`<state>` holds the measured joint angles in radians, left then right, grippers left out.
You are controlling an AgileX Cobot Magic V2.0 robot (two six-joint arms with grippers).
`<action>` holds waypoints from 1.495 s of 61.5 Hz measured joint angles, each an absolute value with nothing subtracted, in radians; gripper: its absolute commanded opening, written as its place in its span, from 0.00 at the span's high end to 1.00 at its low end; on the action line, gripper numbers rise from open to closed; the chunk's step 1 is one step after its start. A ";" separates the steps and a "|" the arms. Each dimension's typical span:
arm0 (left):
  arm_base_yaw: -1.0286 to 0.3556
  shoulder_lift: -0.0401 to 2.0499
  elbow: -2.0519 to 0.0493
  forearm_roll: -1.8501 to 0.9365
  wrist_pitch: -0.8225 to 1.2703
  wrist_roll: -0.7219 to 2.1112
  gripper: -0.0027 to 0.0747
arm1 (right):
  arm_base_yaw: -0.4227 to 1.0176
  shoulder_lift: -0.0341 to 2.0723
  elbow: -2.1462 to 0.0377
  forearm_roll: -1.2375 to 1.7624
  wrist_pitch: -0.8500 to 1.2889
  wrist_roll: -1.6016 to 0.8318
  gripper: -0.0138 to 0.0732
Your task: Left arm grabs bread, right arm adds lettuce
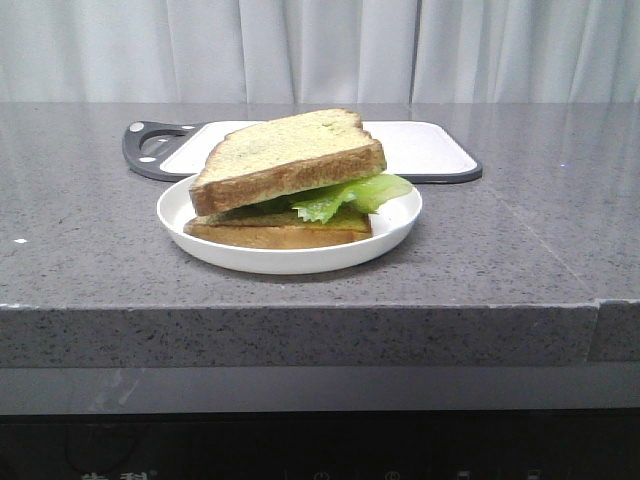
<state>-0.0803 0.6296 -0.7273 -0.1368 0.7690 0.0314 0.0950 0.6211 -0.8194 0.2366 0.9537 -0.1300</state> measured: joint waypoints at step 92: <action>-0.069 -0.004 0.004 0.000 0.052 0.035 0.99 | 0.095 0.621 -0.819 0.237 0.954 -0.130 0.98</action>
